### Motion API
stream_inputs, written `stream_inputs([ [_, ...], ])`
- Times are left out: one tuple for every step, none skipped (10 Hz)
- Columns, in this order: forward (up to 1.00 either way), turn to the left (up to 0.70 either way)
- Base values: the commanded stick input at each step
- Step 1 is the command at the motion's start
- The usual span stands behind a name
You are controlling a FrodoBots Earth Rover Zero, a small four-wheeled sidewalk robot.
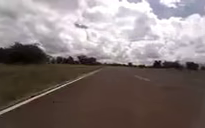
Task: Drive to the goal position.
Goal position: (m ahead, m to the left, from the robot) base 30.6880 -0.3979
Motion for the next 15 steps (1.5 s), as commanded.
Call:
stream_inputs([
  [1.0,0.0],
  [1.0,0.0],
  [1.0,0.0],
  [1.0,0.0],
  [1.0,0.0],
  [1.0,0.0],
  [1.0,0.0],
  [1.0,0.0],
  [1.0,0.0],
  [1.0,0.0],
  [1.0,0.0],
  [1.0,0.0],
  [1.0,0.0],
  [1.0,0.0],
  [1.0,0.0],
])
